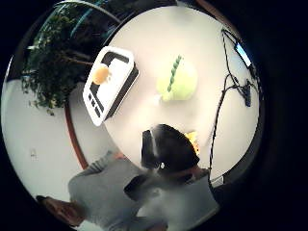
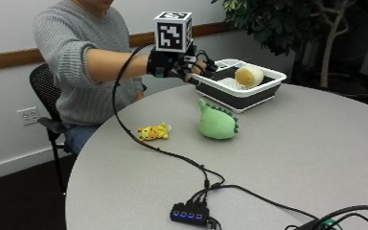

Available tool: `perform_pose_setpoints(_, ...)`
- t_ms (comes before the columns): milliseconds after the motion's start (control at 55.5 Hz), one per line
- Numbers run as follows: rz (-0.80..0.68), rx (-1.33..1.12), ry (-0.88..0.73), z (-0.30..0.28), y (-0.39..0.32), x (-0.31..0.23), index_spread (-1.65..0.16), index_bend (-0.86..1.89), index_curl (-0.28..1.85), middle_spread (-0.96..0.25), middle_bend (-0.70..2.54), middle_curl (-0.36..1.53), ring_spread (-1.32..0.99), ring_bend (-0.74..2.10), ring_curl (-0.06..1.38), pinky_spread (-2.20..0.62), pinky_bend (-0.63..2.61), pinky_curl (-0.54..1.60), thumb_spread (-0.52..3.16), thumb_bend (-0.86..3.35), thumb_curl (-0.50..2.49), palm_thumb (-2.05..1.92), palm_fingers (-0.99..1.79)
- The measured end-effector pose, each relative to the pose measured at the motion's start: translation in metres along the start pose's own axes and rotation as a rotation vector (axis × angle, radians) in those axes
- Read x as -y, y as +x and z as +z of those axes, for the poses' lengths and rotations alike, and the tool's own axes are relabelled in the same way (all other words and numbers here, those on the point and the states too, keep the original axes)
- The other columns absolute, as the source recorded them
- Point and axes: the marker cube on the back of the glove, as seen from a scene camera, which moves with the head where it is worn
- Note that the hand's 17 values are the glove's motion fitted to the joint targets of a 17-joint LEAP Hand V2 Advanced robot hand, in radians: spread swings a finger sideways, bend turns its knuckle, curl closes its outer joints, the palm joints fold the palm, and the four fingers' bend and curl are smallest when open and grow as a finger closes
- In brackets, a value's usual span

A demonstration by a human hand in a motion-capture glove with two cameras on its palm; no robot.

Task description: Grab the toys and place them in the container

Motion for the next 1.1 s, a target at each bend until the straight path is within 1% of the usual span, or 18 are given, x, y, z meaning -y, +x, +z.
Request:
perform_pose_setpoints(36, -0.01, -0.019, -0.003, 0.012, 0.0, -0.009, -0.33, 0.14, 0.33, -0.11, 0.13, 0.22, -0.04, 0.2, 0.2, 0.08, 0.84, 0.31, 1.31, -0.01, 0.34, 0.02, -0.16)
perform_pose_setpoints(72, -0.01, -0.047, -0.003, 0.027, 0.001, -0.021, -0.33, 0.11, 0.31, -0.12, 0.16, 0.23, -0.07, 0.27, 0.22, 0.08, 0.82, 0.3, 1.32, -0.01, 0.34, 0.02, -0.08)
perform_pose_setpoints(162, 0.024, -0.098, -0.019, 0.076, 0.007, -0.055, -0.34, 0.09, 0.27, -0.16, 0.31, 0.28, -0.16, 0.49, 0.27, 0.07, 0.75, 0.28, 1.33, -0.01, 0.34, 0.03, 0.18)
perform_pose_setpoints(252, 0.078, -0.089, -0.096, 0.125, 0.016, -0.081, -0.35, 0.13, 0.26, -0.19, 0.48, 0.35, -0.23, 0.61, 0.31, 0.04, 0.68, 0.26, 1.34, -0.01, 0.33, 0.04, 0.35)
perform_pose_setpoints(361, 0.105, -0.023, -0.201, 0.179, 0.017, -0.107, -0.36, 0.18, 0.28, -0.22, 0.64, 0.41, -0.3, 0.65, 0.34, 0.02, 0.63, 0.25, 1.35, -0.01, 0.34, 0.05, 0.44)
perform_pose_setpoints(505, 0.135, -0.036, -0.2, 0.202, 0.019, -0.116, -0.36, 0.17, 0.3, -0.24, 0.77, 0.48, -0.37, 0.68, 0.35, 0.0, 0.61, 0.26, 1.37, 0.0, 0.34, 0.09, 0.48)
perform_pose_setpoints(631, 0.144, -0.064, -0.167, 0.209, 0.017, -0.116, -0.36, 0.13, 0.28, -0.26, 0.83, 0.51, -0.44, 0.84, 0.4, -0.04, 0.6, 0.27, 1.39, 0.01, 0.35, 0.14, 0.52)
perform_pose_setpoints(757, 0.123, -0.069, -0.14, 0.205, 0.019, -0.113, -0.36, 0.13, 0.26, -0.29, 0.87, 0.54, -0.48, 1.0, 0.46, -0.1, 0.63, 0.28, 1.42, 0.05, 0.38, 0.24, 0.55)
perform_pose_setpoints(830, 0.113, -0.05, -0.12, 0.189, 0.018, -0.108, -0.36, 0.15, 0.26, -0.3, 0.9, 0.56, -0.5, 1.07, 0.49, -0.15, 0.64, 0.29, 1.41, 0.08, 0.41, 0.31, 0.59)
perform_pose_setpoints(884, 0.118, -0.025, -0.079, 0.156, 0.024, -0.099, -0.36, 0.16, 0.27, -0.3, 0.92, 0.58, -0.5, 1.1, 0.5, -0.19, 0.66, 0.3, 1.39, 0.09, 0.43, 0.37, 0.62)
perform_pose_setpoints(1010, 0.132, 0.031, 0.069, 0.054, 0.051, -0.077, -0.37, 0.19, 0.29, -0.3, 0.95, 0.61, -0.51, 1.12, 0.52, -0.24, 0.7, 0.31, 1.32, 0.11, 0.49, 0.47, 0.65)
perform_pose_setpoints(1100, 0.133, 0.046, 0.144, 0.001, 0.056, -0.071, -0.38, 0.22, 0.32, -0.29, 0.97, 0.64, -0.51, 1.12, 0.52, -0.26, 0.7, 0.32, 1.25, 0.11, 0.54, 0.51, 0.68)
